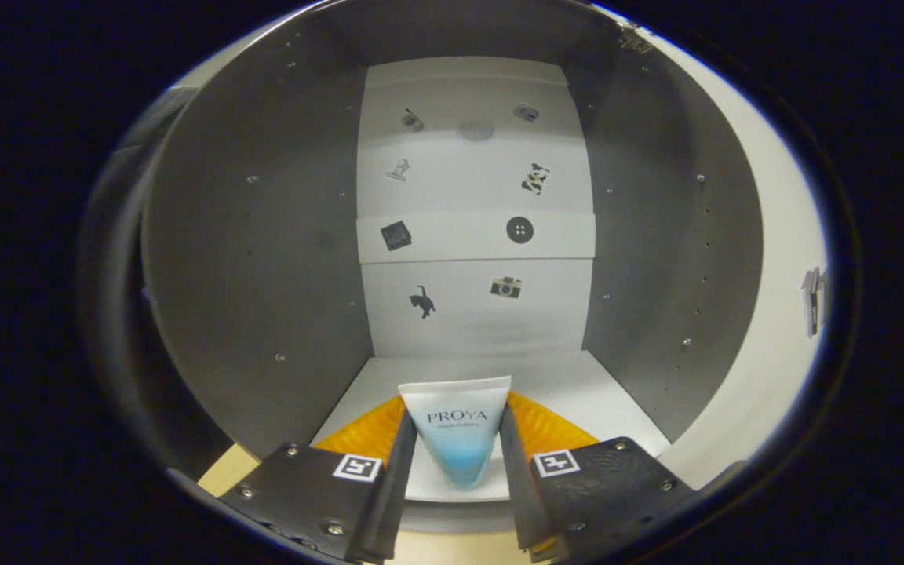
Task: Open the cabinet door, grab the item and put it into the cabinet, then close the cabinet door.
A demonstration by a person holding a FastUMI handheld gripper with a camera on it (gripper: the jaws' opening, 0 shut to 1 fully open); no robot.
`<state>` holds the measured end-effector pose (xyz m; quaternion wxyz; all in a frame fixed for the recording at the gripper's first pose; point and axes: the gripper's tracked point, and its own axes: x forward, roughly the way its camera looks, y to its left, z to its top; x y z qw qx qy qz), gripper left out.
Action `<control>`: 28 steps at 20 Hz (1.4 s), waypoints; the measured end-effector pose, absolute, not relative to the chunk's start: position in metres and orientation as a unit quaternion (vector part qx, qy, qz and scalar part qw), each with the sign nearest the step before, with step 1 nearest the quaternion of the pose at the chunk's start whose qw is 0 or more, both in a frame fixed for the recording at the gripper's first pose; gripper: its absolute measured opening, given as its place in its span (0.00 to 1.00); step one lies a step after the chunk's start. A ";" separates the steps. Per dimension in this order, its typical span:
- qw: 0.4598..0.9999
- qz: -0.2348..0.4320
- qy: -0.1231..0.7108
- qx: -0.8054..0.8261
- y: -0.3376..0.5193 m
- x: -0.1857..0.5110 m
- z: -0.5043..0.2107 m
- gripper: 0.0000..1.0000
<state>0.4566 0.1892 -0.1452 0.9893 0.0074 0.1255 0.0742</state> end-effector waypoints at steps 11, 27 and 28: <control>0.989 0.059 0.130 0.032 0.179 0.479 -0.150 0.57; 0.993 0.044 0.098 0.037 0.168 0.422 -0.115 0.99; 0.994 0.042 0.099 0.032 0.167 0.410 -0.114 0.99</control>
